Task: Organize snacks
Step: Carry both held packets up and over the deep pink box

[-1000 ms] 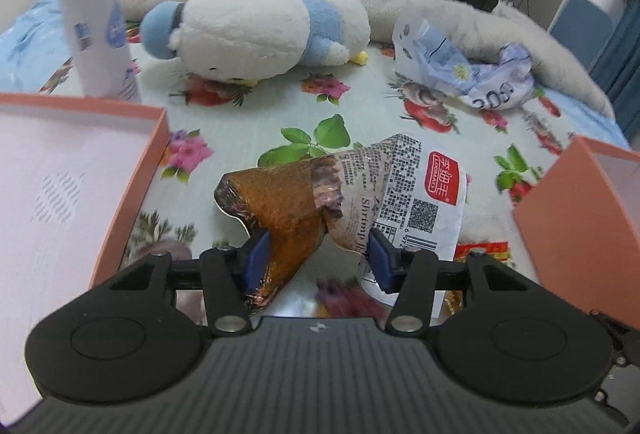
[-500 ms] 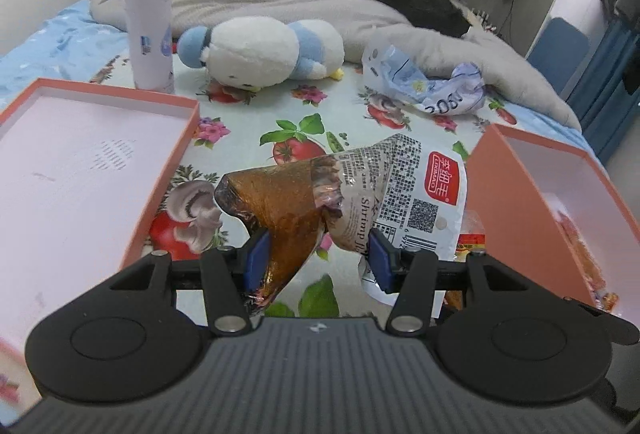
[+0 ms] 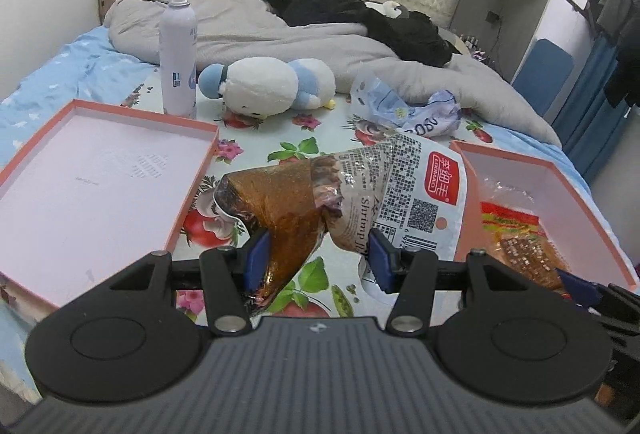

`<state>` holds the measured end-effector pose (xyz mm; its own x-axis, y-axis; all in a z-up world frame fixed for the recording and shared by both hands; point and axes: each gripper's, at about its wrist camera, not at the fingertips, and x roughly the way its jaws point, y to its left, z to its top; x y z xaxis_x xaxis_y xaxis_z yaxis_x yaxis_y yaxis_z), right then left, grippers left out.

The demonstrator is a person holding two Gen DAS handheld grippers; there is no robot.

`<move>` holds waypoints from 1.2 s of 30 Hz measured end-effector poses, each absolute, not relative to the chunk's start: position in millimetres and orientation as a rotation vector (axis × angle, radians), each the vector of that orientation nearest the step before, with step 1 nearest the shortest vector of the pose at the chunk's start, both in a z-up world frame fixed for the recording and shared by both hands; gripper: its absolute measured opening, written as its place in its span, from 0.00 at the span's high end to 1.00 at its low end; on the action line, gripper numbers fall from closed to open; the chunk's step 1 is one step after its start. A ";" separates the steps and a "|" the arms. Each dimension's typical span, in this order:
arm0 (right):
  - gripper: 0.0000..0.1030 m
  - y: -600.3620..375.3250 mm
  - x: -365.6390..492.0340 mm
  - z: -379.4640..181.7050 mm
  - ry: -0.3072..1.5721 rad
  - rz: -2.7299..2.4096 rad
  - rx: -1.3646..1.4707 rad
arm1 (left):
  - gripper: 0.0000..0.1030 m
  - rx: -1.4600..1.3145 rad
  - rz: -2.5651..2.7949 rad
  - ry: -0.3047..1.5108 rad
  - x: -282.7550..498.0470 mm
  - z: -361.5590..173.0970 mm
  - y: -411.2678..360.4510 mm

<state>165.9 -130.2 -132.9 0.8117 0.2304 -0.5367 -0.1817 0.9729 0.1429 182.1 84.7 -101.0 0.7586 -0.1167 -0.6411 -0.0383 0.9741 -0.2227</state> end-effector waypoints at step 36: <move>0.44 -244.5 112.2 -103.5 0.549 0.002 0.176 | 0.44 -0.160 -0.413 0.758 172.4 -76.5 -82.0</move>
